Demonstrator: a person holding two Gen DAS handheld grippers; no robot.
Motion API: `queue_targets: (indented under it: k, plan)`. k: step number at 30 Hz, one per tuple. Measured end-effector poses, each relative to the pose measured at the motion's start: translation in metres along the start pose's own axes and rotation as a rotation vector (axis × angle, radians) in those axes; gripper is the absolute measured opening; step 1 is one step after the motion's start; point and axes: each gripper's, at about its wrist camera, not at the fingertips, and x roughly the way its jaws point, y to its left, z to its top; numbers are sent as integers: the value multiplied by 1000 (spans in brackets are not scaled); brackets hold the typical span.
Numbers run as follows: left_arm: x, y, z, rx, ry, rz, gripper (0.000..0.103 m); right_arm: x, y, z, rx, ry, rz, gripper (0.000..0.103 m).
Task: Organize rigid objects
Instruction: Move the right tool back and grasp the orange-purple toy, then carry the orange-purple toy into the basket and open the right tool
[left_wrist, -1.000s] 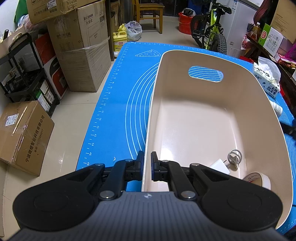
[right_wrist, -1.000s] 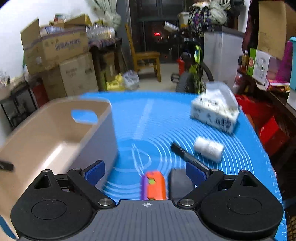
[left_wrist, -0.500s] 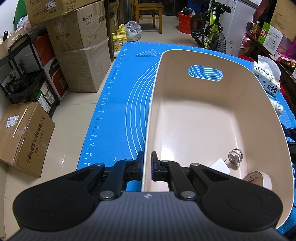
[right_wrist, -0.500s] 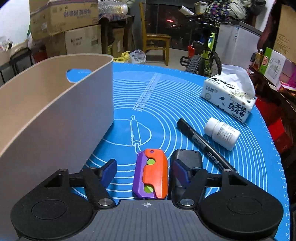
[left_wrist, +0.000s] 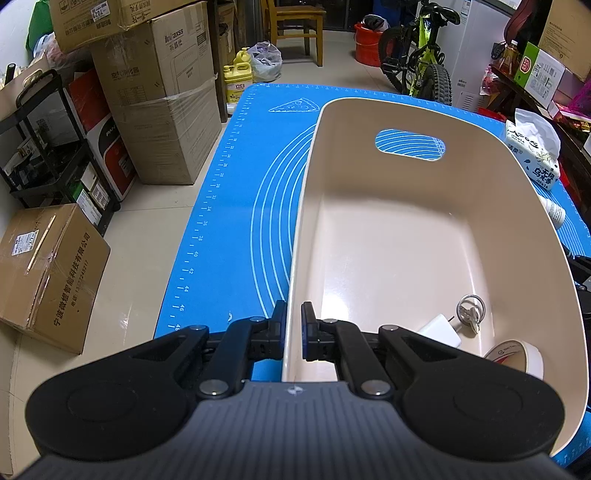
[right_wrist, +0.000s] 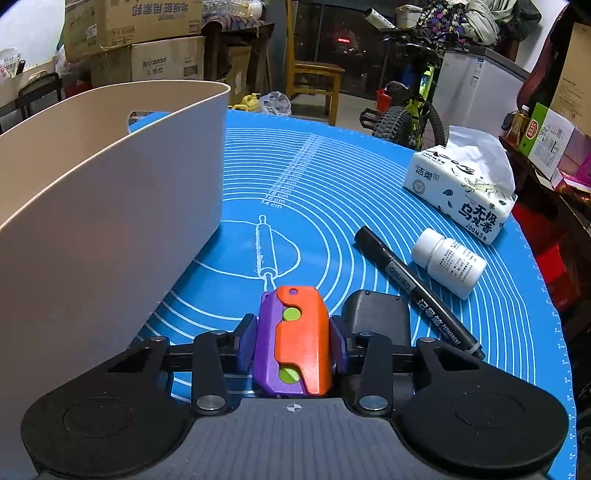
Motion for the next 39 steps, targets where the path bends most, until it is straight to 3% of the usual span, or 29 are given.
queue_targets:
  k: [7, 17, 29, 39]
  plan:
    - [0, 1, 0, -1, 1, -1, 8, -5, -3, 0, 36, -11, -12, 47]
    - [0, 1, 0, 0, 1, 0, 8, -46, -14, 19, 109, -145, -27, 47]
    - [1, -1, 0, 6, 2, 4, 8, -108, 21, 56, 89, -329, 80, 47]
    - [1, -3, -1, 12, 2, 6, 8, -110, 92, 65, -53, -229, 212, 47]
